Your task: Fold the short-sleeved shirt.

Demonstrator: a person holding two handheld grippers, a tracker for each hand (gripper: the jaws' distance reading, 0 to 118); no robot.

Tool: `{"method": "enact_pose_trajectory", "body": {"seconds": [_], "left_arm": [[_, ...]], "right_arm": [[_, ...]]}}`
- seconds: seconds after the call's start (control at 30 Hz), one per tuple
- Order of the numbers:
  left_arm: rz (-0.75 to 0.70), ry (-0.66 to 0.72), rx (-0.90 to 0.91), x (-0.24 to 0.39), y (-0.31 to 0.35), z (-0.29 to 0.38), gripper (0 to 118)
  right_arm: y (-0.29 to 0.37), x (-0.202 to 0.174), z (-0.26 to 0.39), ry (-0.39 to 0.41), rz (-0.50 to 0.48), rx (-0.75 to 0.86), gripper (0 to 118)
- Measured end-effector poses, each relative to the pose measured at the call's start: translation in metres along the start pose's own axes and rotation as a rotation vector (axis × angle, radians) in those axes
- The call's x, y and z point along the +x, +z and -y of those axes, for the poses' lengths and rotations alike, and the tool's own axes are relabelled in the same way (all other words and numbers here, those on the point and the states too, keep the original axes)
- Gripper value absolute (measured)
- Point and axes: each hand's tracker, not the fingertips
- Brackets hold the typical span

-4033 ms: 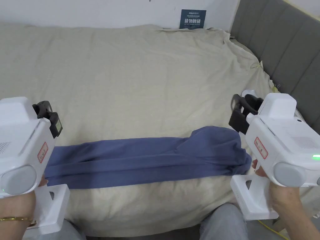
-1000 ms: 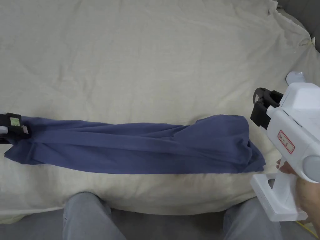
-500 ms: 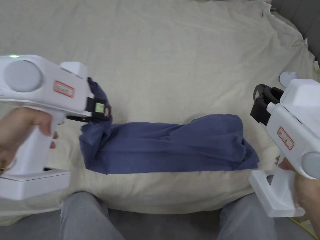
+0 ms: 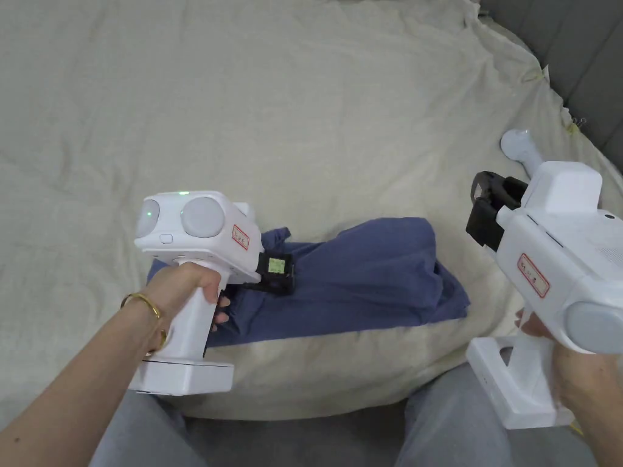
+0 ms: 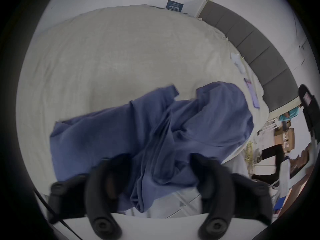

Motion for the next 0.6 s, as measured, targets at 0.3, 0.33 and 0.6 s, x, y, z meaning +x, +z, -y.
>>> {"method": "enact_pose_trajectory", "body": {"seconds": [0.3,0.33,0.6], "left_arm": [[0.084,0.120,0.267,-0.040,0.066,-0.003,114],[0.043,0.122,0.305,-0.048,0.070,-0.001,106],[-0.199,0.088,0.417,-0.049,0.039,0.041,0]], "right_arm": [[-0.003,-0.002,-0.001,-0.010,-0.003,0.005,0],[-0.002,-0.002,-0.001,-0.015,-0.003,0.006,0],[-0.003,-0.002,-0.001,-0.016,0.000,0.003,0]]}}
